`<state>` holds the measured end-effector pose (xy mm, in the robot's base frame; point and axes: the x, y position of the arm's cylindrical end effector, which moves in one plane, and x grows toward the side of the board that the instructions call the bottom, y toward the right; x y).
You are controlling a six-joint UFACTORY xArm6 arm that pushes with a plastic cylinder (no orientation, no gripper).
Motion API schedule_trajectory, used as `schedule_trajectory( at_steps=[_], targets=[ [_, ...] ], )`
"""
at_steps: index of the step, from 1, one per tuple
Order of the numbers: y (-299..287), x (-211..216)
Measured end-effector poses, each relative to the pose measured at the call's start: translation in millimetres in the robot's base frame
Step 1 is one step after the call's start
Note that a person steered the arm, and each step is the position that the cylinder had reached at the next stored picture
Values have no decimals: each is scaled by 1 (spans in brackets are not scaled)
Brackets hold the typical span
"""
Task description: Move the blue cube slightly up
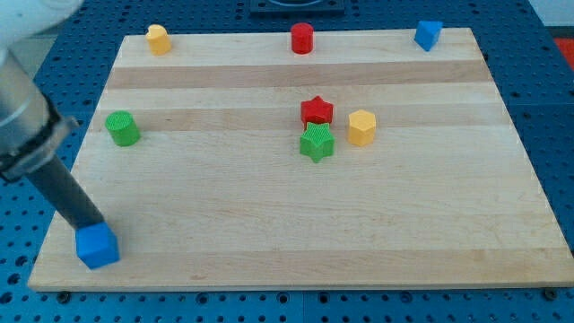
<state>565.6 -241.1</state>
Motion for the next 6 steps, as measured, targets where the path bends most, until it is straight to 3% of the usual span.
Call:
schedule_trajectory(
  at_steps=[2, 3, 5, 6],
  targets=[
    [-48, 9],
    [-43, 51],
    [76, 20],
    [92, -10]
  ],
)
